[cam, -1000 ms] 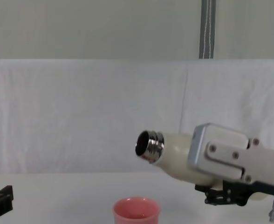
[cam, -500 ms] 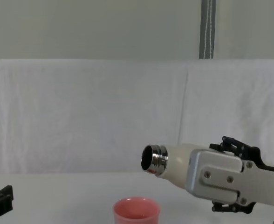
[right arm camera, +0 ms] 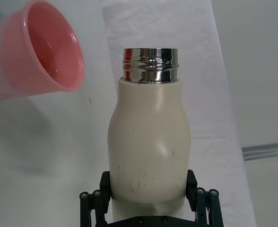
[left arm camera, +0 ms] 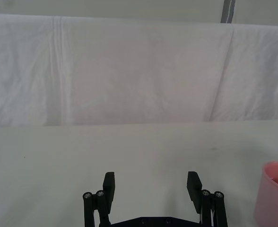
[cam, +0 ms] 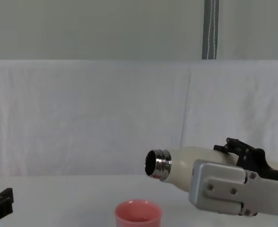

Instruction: Grasp the thermos with one hand and pour water into the cup lid.

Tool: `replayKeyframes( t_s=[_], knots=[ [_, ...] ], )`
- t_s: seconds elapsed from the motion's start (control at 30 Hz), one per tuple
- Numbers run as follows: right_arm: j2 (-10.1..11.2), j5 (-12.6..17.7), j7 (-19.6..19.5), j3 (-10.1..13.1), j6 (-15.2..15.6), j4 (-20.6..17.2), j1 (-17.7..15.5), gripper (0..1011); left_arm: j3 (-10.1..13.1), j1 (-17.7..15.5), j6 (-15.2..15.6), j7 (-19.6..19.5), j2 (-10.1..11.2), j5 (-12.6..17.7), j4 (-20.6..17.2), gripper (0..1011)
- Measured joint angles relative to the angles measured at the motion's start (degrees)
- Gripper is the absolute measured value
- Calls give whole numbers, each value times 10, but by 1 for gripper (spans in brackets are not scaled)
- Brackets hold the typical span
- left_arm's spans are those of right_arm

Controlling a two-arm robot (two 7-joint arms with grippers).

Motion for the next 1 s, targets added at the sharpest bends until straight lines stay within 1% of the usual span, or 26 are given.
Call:
replayKeyframes(
  t_s=[0.2,0.47,1.0],
  knots=[
    [6,-11,0,-7,-9,-4,4,950,0,0,0,0,0,0,0,1001],
    [9,-22,0,-16,-12,-9,8,950,0,0,0,0,0,0,0,1001],
    [13,-56,11,-34,7,-13,13,950,0,0,0,0,0,0,0,1001]
  ],
)
